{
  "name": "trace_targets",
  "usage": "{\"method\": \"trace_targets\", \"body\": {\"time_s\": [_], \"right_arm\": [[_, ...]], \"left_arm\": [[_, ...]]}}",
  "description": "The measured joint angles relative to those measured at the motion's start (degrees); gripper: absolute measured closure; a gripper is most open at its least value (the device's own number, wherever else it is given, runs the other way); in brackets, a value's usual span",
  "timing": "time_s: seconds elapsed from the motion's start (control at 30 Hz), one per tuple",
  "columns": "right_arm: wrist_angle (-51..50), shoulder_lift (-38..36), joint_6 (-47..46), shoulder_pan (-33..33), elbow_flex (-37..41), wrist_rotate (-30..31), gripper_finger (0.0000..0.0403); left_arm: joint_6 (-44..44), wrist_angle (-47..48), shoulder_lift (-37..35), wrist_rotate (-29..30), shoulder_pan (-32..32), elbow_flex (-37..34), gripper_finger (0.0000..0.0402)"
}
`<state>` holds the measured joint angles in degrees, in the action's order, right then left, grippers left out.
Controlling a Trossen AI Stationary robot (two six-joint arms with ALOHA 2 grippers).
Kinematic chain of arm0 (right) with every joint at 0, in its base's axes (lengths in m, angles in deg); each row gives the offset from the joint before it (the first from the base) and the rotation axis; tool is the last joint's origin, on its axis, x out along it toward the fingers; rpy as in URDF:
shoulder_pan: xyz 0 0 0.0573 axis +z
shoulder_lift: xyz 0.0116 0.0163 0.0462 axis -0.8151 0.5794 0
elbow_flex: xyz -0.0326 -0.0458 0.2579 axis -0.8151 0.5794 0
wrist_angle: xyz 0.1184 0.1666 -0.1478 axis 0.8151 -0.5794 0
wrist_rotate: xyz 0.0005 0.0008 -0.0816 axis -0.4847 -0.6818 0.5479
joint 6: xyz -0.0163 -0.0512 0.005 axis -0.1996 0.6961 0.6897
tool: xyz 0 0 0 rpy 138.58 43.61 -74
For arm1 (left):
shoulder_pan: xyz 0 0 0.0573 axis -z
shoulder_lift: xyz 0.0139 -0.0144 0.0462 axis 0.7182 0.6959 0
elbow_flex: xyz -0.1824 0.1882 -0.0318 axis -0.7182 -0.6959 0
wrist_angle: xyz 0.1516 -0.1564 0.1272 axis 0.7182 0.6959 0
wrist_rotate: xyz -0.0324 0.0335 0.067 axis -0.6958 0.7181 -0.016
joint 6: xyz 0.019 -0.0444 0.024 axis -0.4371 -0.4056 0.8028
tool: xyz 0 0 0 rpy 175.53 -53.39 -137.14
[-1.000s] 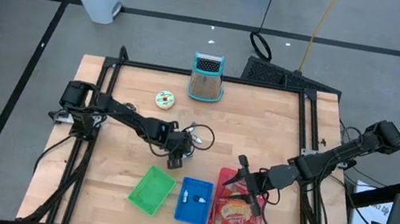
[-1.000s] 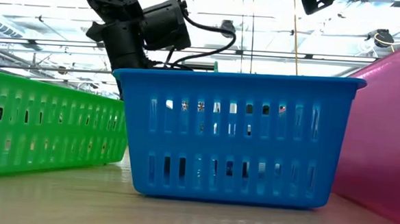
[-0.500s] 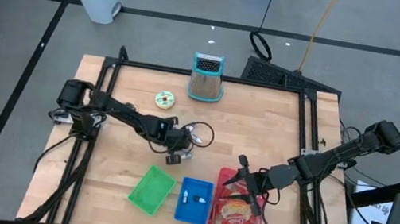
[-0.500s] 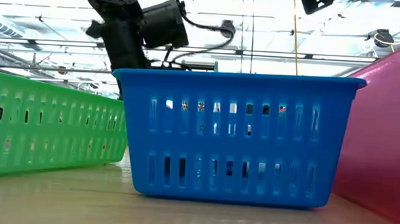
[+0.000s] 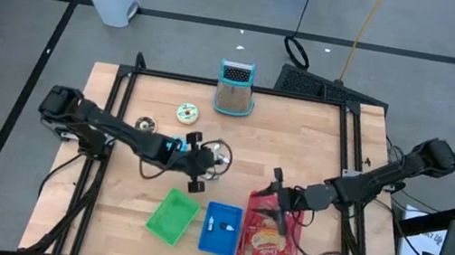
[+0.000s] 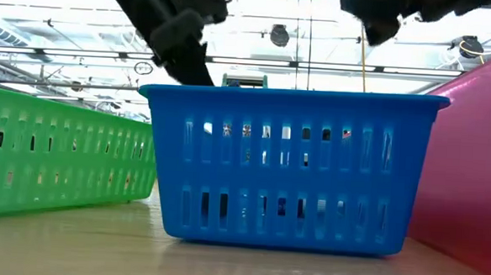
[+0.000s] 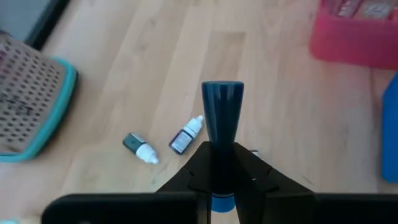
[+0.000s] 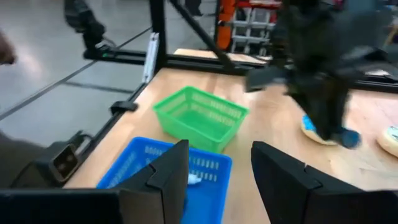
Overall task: Pick & Place Food Item
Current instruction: Put the blue food coloring bottle into the blue bin
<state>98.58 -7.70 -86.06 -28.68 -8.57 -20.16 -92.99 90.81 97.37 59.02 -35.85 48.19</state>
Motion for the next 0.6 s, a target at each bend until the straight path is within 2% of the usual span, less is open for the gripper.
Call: {"method": "trace_targets", "body": {"time_s": [0.3, 0.6], "right_arm": [[5.76, 6.38, -10.08, -7.31, 1.28, -0.81, 0.0229], [15.72, 11.86, -19.97, -12.79, 1.24, -2.31, 0.0196]], "left_arm": [[1.99, 3.05, 2.30, 8.99, 7.01, 7.98, 0.0367], [9.03, 8.84, 11.17, 15.45, 10.55, 18.24, 0.0367]]}}
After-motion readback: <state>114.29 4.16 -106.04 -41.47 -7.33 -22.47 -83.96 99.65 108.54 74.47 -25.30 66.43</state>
